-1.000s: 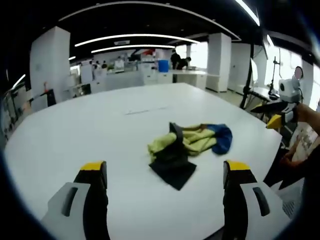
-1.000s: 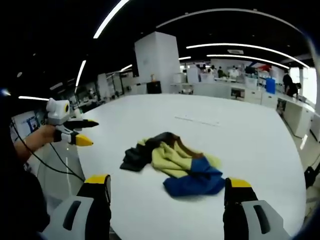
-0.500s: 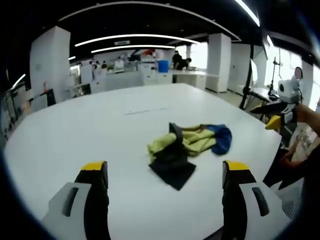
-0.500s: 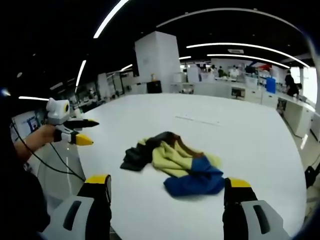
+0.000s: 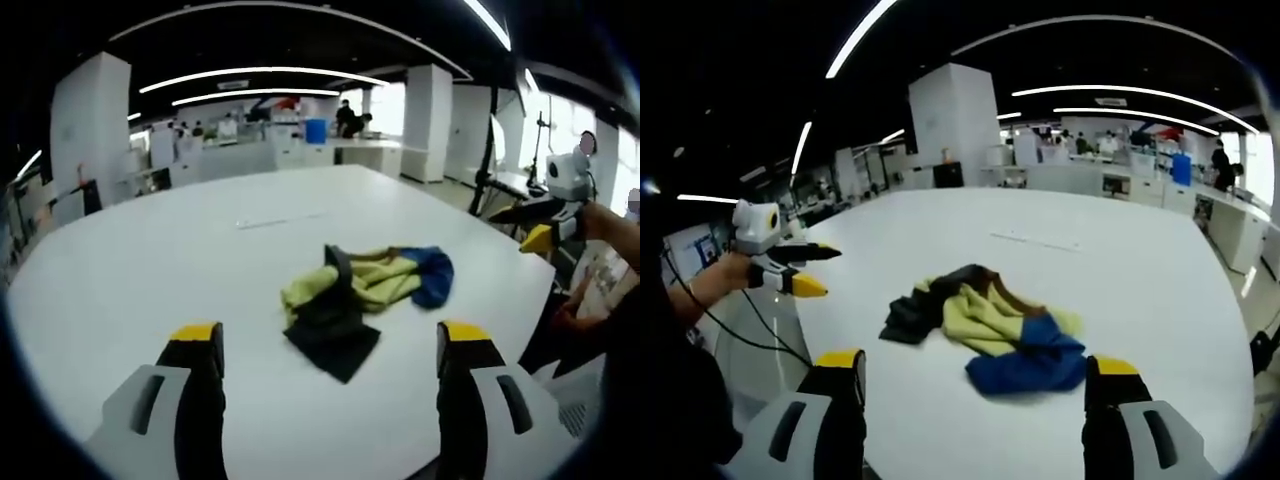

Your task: Fold the garment on the visible template until the final outline fits inside the template.

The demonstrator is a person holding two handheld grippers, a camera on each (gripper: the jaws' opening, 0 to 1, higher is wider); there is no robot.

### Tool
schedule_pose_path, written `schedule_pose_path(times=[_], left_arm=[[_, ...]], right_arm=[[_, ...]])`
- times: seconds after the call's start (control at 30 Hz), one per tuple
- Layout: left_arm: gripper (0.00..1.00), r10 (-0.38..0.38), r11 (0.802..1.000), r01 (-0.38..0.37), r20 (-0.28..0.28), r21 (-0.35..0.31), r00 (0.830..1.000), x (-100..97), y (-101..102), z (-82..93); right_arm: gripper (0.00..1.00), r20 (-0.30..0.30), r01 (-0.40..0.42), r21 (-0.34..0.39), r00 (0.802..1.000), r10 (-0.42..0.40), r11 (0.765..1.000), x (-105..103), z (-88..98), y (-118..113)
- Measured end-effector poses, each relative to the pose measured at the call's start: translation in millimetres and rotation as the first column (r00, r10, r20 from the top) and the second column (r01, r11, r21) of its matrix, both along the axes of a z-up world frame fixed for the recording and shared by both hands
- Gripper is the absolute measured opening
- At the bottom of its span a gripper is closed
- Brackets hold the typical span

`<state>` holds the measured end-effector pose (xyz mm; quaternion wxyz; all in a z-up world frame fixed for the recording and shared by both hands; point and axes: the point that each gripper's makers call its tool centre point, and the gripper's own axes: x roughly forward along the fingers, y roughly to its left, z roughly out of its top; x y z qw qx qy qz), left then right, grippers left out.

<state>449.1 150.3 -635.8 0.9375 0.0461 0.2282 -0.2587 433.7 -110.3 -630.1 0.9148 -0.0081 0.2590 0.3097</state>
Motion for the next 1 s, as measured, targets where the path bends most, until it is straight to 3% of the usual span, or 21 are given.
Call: schedule_pose_path(times=[0.23,0.57,0.73,1.0], left_arm=[[0.79,-0.047,0.999,0.047,0.006,-0.02,0.999,4.7,-16,0.0],[0.61,-0.076,0.997,0.076,0.004,-0.026,0.997,18.7,-30,-9.8],[0.53,-0.08,0.995,0.081,0.008,-0.067,0.997,30.7,-37,-8.6],[0.43,-0.144,0.989,0.143,-0.017,-0.032,0.989,39.9,-51,-25.1]], right_arm=[[0.84,-0.016,-0.014,0.046,1.0,0.014,0.999,10,-6.6,3],[0.61,-0.015,-0.026,0.07,1.0,0.027,0.997,32,-11.2,6],[0.53,-0.018,-0.026,0.065,0.999,0.027,0.998,45,-15.3,2],[0.42,-0.045,-0.04,0.047,0.998,0.042,0.998,62,-27.6,-2]])
